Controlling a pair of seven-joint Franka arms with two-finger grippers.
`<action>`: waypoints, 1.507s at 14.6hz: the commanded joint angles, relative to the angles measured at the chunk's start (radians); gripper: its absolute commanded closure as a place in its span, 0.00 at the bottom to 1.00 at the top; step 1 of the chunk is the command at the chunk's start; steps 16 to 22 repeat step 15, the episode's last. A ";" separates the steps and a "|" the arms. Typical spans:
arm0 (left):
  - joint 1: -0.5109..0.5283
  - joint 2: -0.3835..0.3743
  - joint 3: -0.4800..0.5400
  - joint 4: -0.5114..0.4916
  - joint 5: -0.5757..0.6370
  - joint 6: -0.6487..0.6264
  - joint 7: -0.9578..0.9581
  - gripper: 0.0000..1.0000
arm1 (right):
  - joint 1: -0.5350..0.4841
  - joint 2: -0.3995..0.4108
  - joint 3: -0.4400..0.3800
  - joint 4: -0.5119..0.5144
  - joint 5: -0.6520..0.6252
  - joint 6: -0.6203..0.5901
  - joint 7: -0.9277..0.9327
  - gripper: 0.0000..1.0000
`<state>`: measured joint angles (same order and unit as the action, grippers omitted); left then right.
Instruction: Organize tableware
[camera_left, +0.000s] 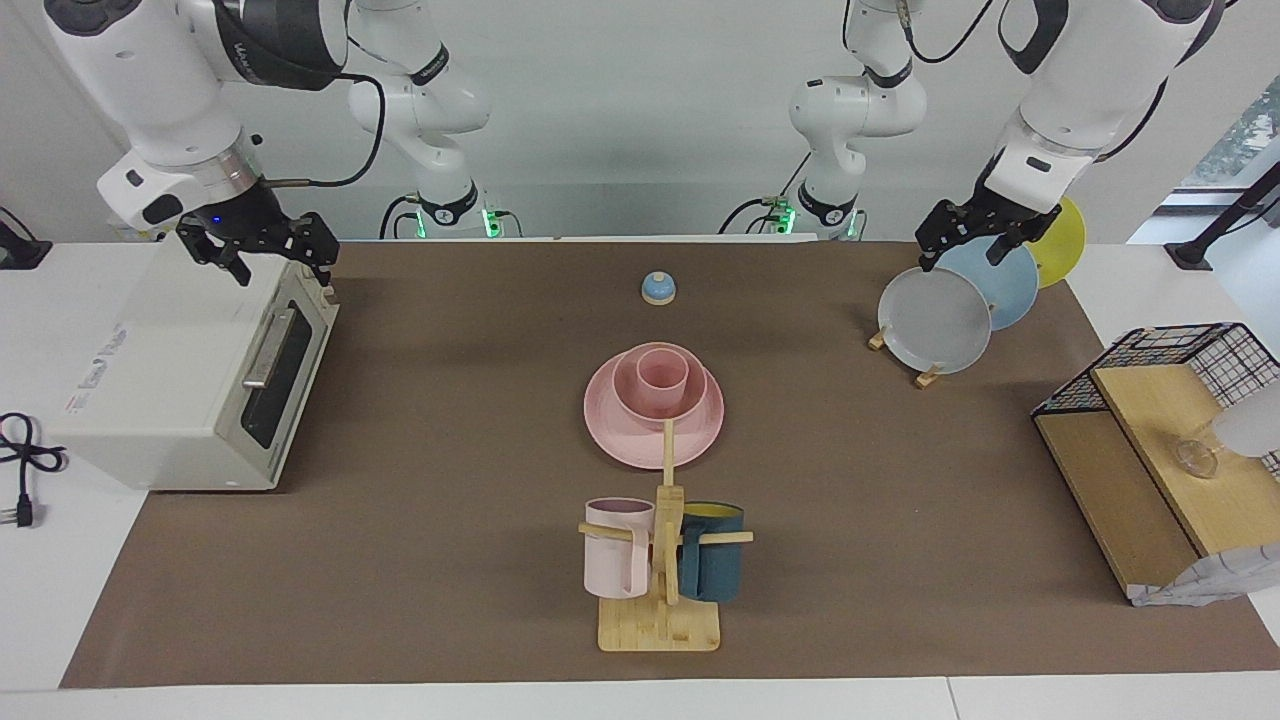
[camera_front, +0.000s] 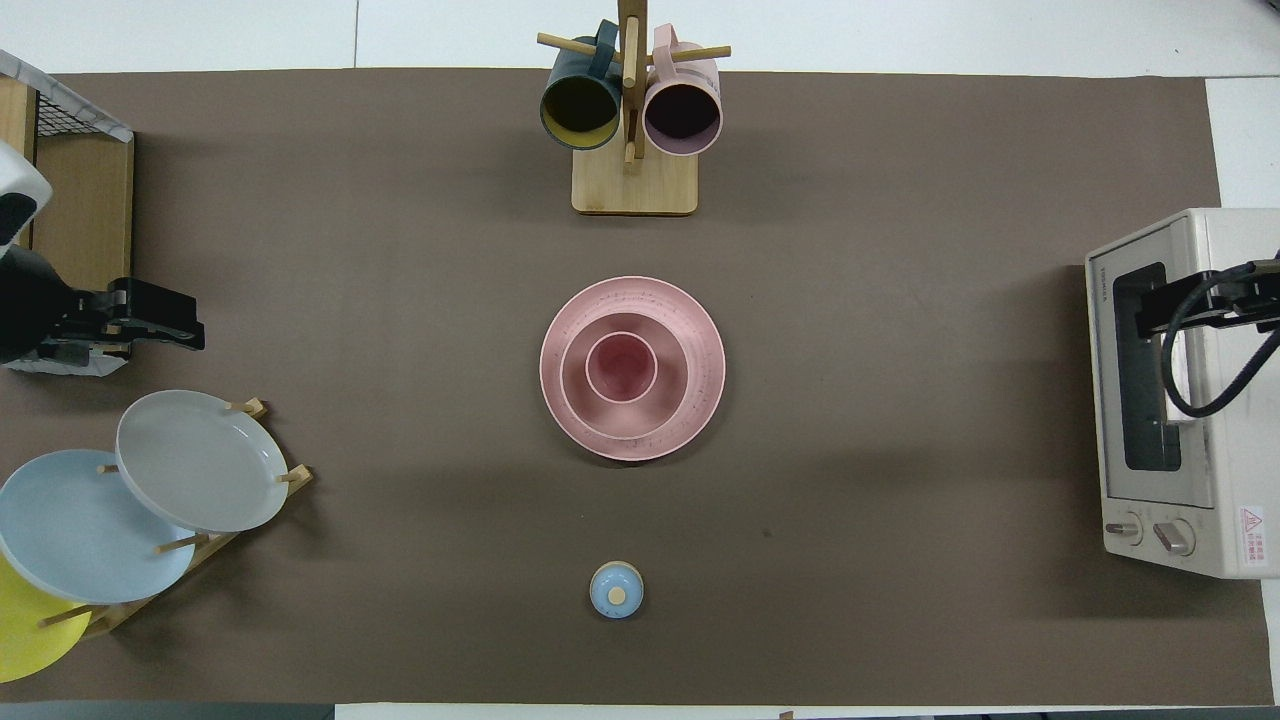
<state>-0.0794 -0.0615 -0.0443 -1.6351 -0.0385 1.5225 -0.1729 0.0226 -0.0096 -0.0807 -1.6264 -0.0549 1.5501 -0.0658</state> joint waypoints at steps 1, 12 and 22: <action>-0.017 0.017 0.017 0.038 0.002 -0.035 0.019 0.00 | -0.006 -0.010 0.002 -0.006 0.017 -0.013 0.014 0.00; 0.024 0.015 -0.019 0.034 0.002 -0.034 0.082 0.00 | -0.006 -0.010 0.002 -0.006 0.017 -0.013 0.014 0.00; 0.032 0.011 -0.020 0.028 0.002 -0.035 0.084 0.00 | -0.006 -0.010 0.002 -0.006 0.017 -0.013 0.014 0.00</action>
